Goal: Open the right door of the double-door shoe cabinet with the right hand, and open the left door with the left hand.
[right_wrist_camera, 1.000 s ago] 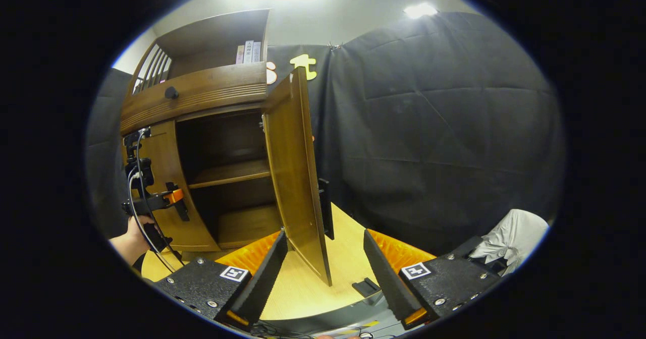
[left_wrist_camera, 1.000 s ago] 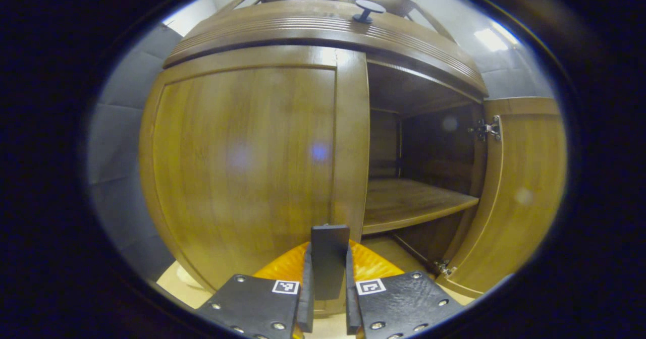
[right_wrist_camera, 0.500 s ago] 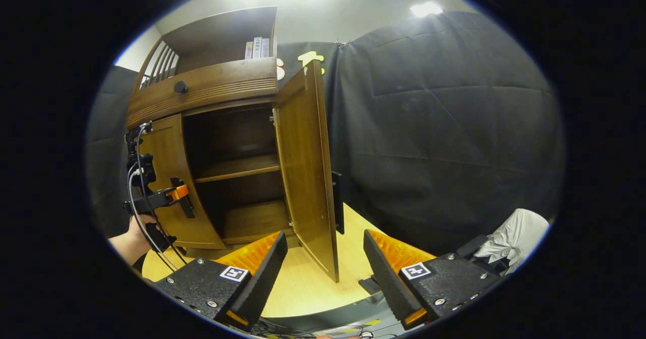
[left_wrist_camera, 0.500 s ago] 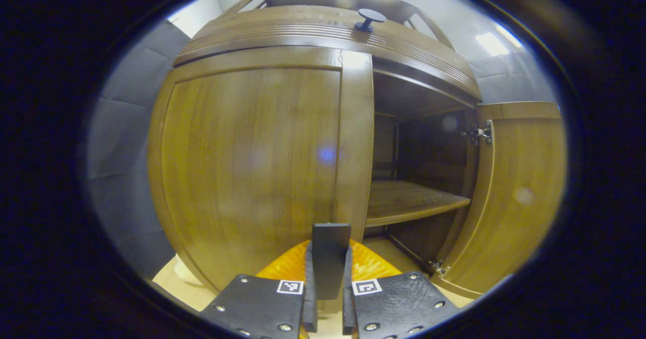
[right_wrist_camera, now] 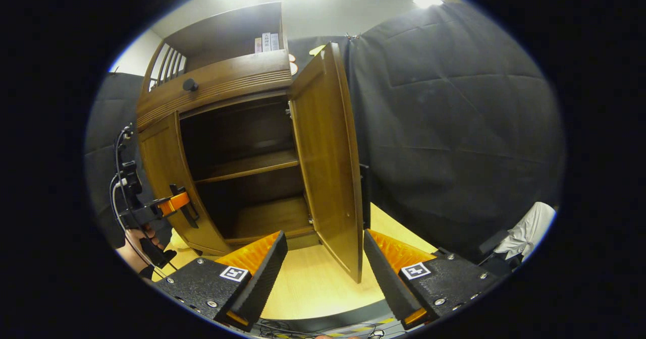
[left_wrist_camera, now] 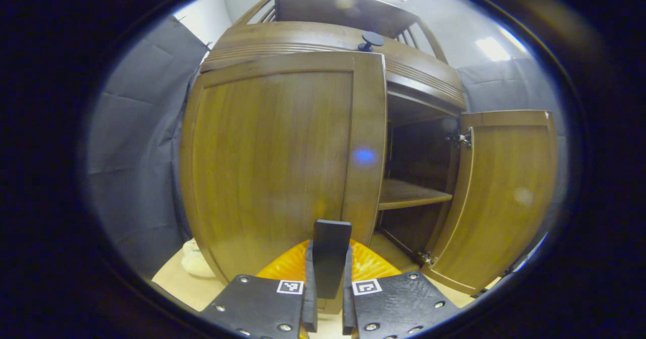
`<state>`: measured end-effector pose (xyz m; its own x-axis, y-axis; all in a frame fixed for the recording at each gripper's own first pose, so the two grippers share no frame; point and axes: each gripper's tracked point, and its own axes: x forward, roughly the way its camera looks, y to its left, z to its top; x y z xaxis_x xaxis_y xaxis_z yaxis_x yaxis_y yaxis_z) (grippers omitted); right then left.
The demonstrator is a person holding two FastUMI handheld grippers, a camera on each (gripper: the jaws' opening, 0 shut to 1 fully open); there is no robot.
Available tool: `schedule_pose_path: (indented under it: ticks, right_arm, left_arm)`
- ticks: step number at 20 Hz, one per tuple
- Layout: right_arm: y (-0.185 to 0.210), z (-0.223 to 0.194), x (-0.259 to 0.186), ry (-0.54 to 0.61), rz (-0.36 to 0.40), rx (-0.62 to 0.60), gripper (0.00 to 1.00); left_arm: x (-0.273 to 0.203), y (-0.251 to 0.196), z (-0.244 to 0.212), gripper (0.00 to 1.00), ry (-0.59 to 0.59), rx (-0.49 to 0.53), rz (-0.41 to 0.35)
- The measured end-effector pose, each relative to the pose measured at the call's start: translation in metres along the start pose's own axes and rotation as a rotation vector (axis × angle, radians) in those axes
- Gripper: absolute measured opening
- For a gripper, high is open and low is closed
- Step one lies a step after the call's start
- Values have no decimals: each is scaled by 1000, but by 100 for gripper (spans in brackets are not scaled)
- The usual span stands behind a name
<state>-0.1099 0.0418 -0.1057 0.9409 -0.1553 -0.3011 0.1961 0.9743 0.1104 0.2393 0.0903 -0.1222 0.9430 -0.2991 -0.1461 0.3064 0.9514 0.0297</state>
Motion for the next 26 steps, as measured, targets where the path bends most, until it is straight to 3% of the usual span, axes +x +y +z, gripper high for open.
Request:
schedule_pose_path:
  ticks: [1, 11, 12, 13, 14, 26]
  right_arm:
    - [4, -1, 4, 6, 18, -4, 94]
    - [47, -10, 30, 55, 181, -46, 94]
    - [51, -11, 31, 59, 195, -51, 94]
    - [54, -11, 33, 62, 207, -58, 94]
    - [58, -11, 35, 65, 218, -63, 94]
    - [93, -19, 55, 96, 287, -57, 94]
  left_arm:
    - [-7, 2, -2, 13, 0, -5, 0]
    - [-65, 31, -5, 13, 3, -17, 71]
    - [-71, 35, -4, 27, 3, -15, 80]
    - [-76, 39, -5, 20, 2, -15, 88]
    - [-81, 43, -4, 27, 0, -17, 94]
    - [-132, 93, -4, 26, 8, -41, 160]
